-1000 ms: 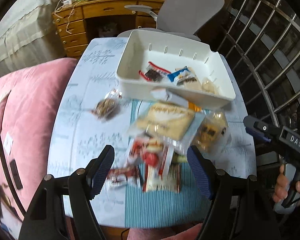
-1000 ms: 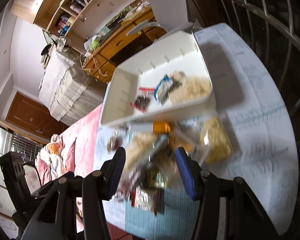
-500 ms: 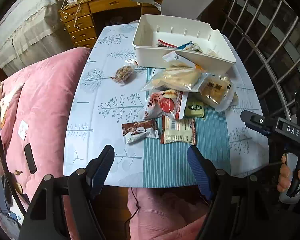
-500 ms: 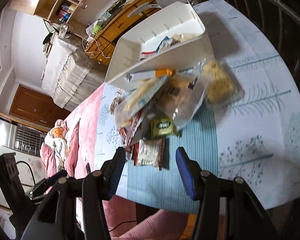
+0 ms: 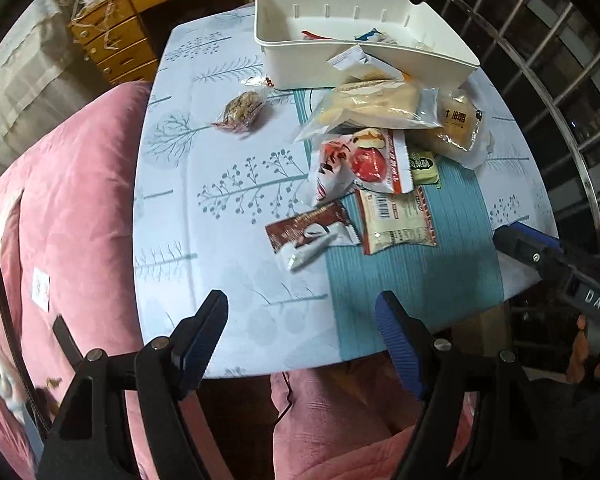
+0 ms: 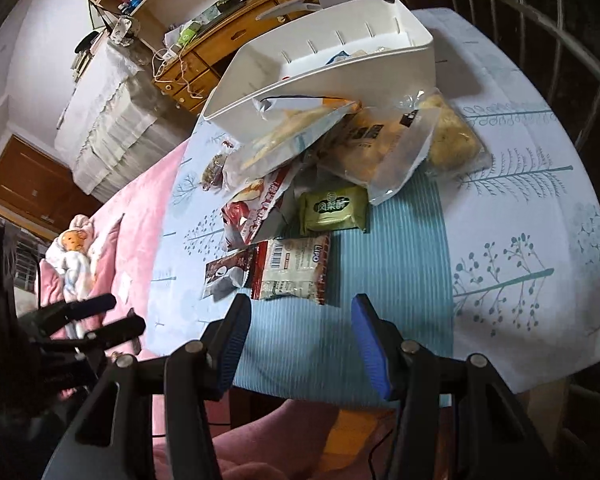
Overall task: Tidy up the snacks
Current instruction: 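Reach the left gripper to the brown chocolate wafer packet and grasp it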
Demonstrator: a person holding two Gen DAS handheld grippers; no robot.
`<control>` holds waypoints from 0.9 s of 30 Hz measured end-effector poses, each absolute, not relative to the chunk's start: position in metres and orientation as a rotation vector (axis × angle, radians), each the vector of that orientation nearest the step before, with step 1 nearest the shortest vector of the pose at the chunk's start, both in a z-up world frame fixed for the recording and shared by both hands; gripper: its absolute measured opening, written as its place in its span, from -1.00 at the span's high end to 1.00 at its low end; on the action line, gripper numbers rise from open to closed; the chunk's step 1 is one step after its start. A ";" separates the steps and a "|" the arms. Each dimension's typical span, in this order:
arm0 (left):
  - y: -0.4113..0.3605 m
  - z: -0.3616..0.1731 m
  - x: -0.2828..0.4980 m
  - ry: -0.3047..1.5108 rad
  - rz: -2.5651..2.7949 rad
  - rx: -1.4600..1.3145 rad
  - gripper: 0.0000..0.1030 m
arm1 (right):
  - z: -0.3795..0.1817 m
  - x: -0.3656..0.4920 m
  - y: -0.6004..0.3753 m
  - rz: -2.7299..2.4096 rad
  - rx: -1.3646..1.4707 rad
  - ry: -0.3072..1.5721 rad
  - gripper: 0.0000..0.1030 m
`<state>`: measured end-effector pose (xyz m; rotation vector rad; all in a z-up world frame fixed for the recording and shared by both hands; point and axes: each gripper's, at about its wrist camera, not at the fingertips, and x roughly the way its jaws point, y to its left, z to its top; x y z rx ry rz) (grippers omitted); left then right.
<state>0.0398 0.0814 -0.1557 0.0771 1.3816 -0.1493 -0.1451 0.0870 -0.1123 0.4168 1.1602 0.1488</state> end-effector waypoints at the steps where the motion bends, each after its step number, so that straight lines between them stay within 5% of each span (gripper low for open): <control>1: 0.084 -0.157 0.044 1.387 -0.161 0.094 -0.45 | -0.113 -0.145 0.092 0.136 0.414 1.154 -0.02; 19: 0.089 -0.214 0.104 1.431 -0.541 0.485 -0.46 | -0.148 -0.165 0.167 -0.198 0.422 0.944 -0.06; 27: 0.072 -0.252 0.113 1.400 -0.743 0.615 -0.46 | -0.164 -0.168 0.196 -0.302 0.300 0.849 -0.37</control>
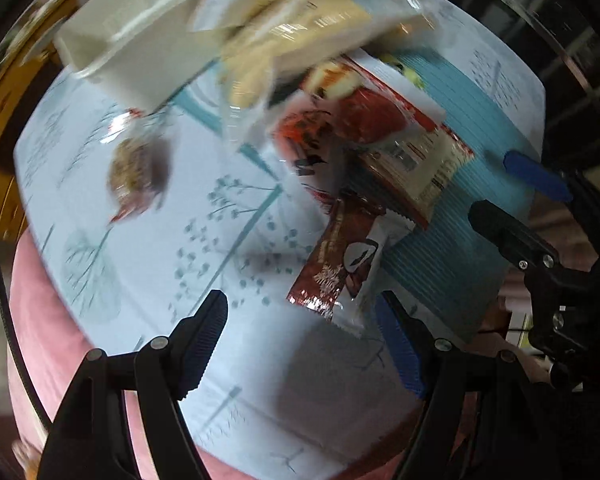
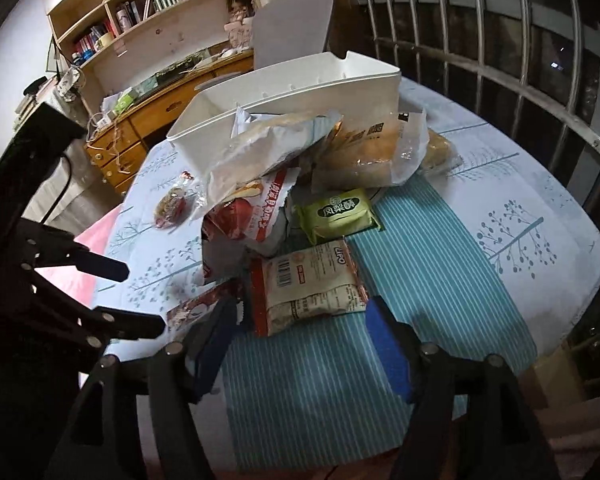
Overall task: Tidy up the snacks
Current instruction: 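Reach the left gripper to the brown chocolate wafer packet and grasp it, then hold the wafer packet in the left gripper while the right gripper grasps the white LIPO bread pack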
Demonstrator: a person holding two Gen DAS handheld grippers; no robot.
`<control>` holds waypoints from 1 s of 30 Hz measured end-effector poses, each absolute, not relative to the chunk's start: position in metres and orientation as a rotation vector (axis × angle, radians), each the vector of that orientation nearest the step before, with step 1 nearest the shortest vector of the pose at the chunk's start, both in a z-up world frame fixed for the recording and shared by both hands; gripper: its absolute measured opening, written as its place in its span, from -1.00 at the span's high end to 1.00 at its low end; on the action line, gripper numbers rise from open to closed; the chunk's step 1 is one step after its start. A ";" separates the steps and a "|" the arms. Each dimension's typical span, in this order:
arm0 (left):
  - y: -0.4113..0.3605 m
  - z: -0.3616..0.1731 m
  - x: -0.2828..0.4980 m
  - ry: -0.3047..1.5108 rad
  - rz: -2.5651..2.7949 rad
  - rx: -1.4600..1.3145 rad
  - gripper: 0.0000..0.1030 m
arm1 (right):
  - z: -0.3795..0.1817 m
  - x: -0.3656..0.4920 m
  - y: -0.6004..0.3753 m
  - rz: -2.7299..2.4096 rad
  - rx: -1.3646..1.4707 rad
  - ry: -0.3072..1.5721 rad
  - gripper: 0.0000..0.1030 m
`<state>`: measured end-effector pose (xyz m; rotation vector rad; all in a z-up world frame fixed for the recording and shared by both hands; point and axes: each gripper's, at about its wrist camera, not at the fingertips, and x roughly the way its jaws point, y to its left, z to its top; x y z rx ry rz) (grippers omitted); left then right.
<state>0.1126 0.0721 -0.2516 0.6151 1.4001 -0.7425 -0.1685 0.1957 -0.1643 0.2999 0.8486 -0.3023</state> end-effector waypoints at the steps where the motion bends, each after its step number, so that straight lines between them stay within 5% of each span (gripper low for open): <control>1: 0.070 -0.256 0.112 1.399 -0.758 0.632 -0.46 | -0.166 -0.168 0.197 -0.313 0.292 0.848 -0.40; 10: 0.044 -0.270 0.109 1.266 -0.878 0.746 -0.31 | -0.182 -0.158 0.196 -0.369 0.226 0.847 -0.48; 19: 0.037 -0.281 0.106 1.292 -0.929 0.740 0.22 | -0.191 -0.140 0.193 -0.325 0.221 0.859 -0.48; 30: 0.054 -0.273 0.105 1.302 -0.936 0.697 0.31 | -0.204 -0.124 0.185 -0.337 0.220 0.908 -0.47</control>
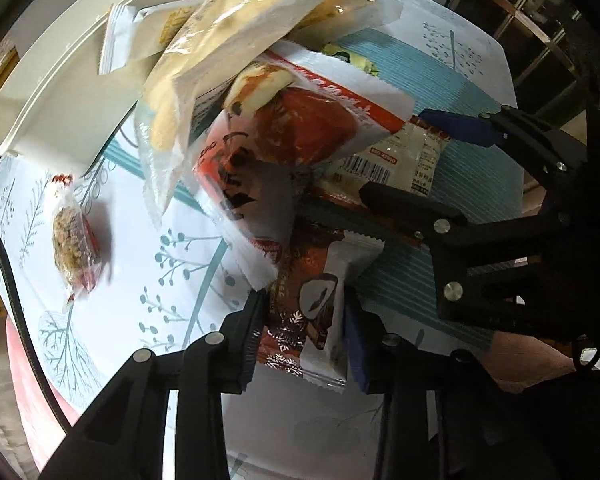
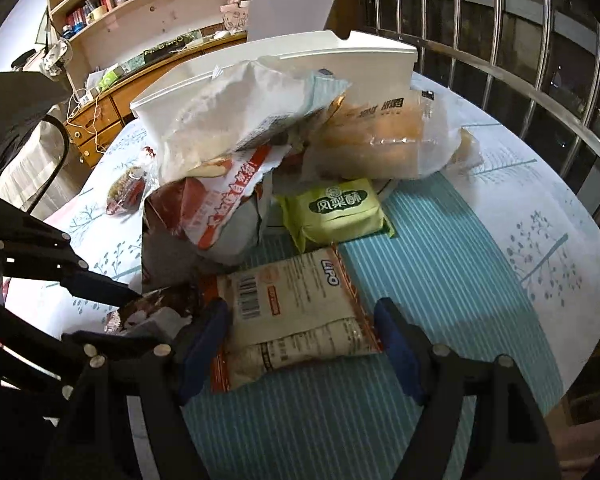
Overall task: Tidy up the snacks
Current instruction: 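Hold the wafer packet in the left gripper while the right gripper grasps the white LIPO bread pack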
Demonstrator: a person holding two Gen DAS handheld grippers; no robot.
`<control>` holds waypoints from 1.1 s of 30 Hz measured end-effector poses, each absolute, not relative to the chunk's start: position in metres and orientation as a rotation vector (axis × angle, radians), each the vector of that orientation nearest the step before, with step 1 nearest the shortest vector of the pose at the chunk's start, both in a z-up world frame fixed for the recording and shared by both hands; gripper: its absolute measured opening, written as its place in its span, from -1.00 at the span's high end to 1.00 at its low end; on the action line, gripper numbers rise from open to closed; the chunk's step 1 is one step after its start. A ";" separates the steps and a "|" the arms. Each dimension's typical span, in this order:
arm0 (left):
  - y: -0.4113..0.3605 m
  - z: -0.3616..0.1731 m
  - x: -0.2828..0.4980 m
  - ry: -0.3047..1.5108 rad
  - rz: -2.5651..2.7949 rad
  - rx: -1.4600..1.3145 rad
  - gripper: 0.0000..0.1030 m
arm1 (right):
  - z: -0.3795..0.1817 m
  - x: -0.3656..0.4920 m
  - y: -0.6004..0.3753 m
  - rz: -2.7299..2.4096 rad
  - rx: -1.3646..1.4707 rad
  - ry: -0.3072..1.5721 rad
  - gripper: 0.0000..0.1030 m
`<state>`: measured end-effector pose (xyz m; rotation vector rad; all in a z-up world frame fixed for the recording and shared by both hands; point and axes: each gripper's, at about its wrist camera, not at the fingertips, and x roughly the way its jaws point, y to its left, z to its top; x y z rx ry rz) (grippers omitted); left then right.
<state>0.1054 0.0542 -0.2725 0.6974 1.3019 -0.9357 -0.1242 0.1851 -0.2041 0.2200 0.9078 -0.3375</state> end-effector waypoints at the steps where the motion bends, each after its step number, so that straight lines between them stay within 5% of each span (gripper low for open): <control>1: 0.057 -0.271 0.108 1.309 -0.933 0.689 0.32 | -0.204 -0.124 0.185 -0.337 0.215 0.910 -0.47; 6: 0.072 -0.263 0.115 1.331 -0.909 0.660 0.32 | -0.205 -0.120 0.192 -0.326 0.161 0.935 -0.12; 23: 0.118 -0.191 0.134 1.271 -0.832 0.552 0.32 | -0.192 -0.109 0.198 -0.263 0.188 1.143 -0.02; 25: 0.120 -0.184 0.138 1.261 -0.815 0.537 0.32 | -0.188 -0.112 0.197 -0.249 0.189 1.155 0.35; 31: 0.130 -0.168 0.154 1.254 -0.760 0.449 0.32 | -0.179 -0.121 0.183 -0.277 0.204 1.185 0.96; 33: 0.125 -0.166 0.154 1.257 -0.751 0.428 0.32 | -0.179 -0.124 0.176 -0.294 0.224 1.192 0.99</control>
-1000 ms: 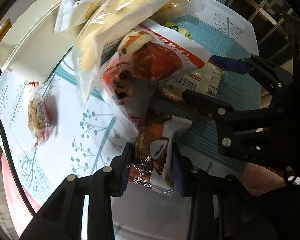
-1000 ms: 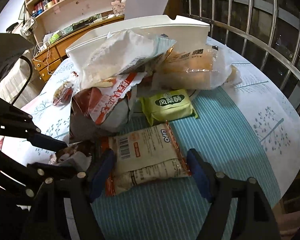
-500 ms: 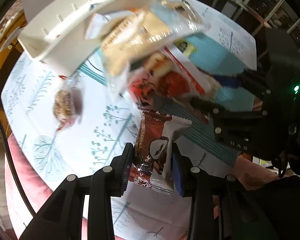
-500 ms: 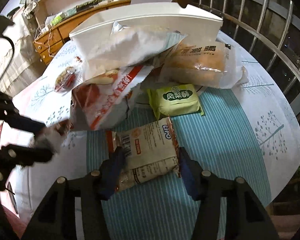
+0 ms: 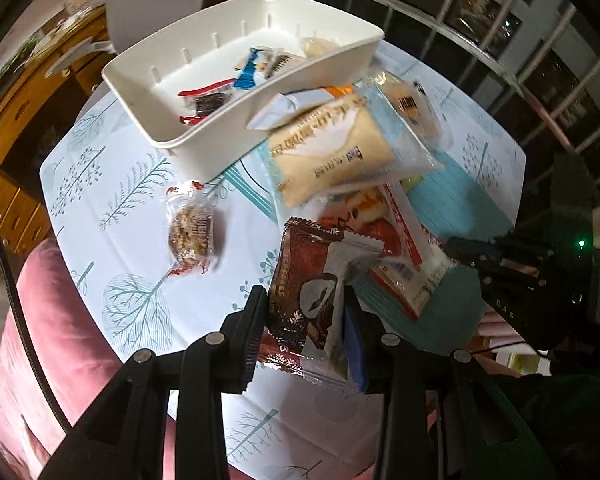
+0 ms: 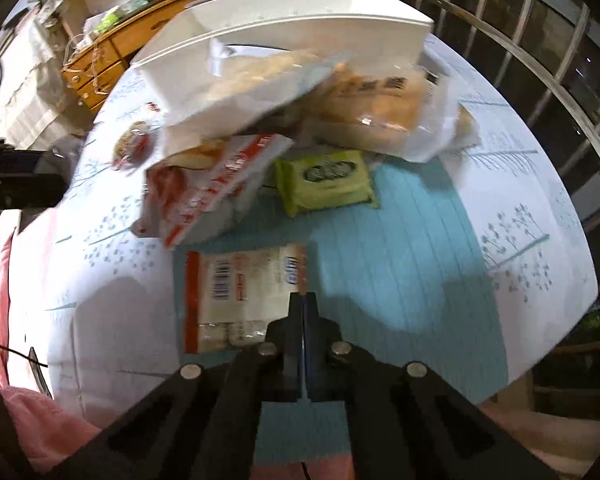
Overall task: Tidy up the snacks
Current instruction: 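Hold the wafer packet in the left gripper while the right gripper grasps the white LIPO bread pack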
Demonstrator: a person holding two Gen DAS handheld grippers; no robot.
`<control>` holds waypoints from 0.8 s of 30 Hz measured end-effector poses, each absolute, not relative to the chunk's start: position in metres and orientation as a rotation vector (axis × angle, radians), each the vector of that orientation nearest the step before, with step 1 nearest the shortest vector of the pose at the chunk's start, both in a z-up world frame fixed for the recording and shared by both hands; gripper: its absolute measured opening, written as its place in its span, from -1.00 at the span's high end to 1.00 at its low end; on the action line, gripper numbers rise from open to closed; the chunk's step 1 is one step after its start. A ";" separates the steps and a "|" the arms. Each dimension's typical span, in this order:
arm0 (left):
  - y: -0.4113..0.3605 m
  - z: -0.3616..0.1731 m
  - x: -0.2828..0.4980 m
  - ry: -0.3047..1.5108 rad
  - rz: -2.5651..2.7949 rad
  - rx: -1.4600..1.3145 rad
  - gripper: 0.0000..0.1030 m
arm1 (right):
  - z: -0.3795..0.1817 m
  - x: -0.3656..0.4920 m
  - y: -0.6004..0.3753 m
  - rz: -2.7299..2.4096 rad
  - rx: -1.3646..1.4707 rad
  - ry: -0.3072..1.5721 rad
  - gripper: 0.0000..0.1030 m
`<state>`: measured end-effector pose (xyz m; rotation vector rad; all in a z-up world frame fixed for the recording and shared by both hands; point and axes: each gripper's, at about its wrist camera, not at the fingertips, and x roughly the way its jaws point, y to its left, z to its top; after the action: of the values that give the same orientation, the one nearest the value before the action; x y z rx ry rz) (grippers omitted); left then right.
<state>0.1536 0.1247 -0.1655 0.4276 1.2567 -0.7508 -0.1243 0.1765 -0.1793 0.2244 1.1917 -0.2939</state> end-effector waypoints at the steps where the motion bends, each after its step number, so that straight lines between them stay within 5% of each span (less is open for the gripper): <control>1: 0.119 -0.168 0.153 1.253 -0.748 0.423 0.32 | -0.179 -0.126 0.174 -0.293 0.240 1.191 0.99; 7: 0.122 -0.169 0.155 1.262 -0.713 0.394 0.32 | -0.179 -0.134 0.153 -0.254 0.443 1.182 0.98; 12: 0.125 -0.171 0.153 1.273 -0.697 0.367 0.32 | -0.180 -0.133 0.152 -0.225 0.492 1.182 -0.01; 17: 0.129 -0.172 0.153 1.283 -0.685 0.354 0.32 | -0.191 -0.117 0.170 -0.238 0.408 1.252 -0.34; 24: 0.139 -0.174 0.153 1.295 -0.657 0.325 0.32 | -0.202 -0.097 0.191 -0.275 0.270 1.304 -0.43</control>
<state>0.1528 0.1391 -0.1739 0.3254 1.2950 -0.6568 -0.0972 0.1914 -0.2020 0.2702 1.3038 -0.2749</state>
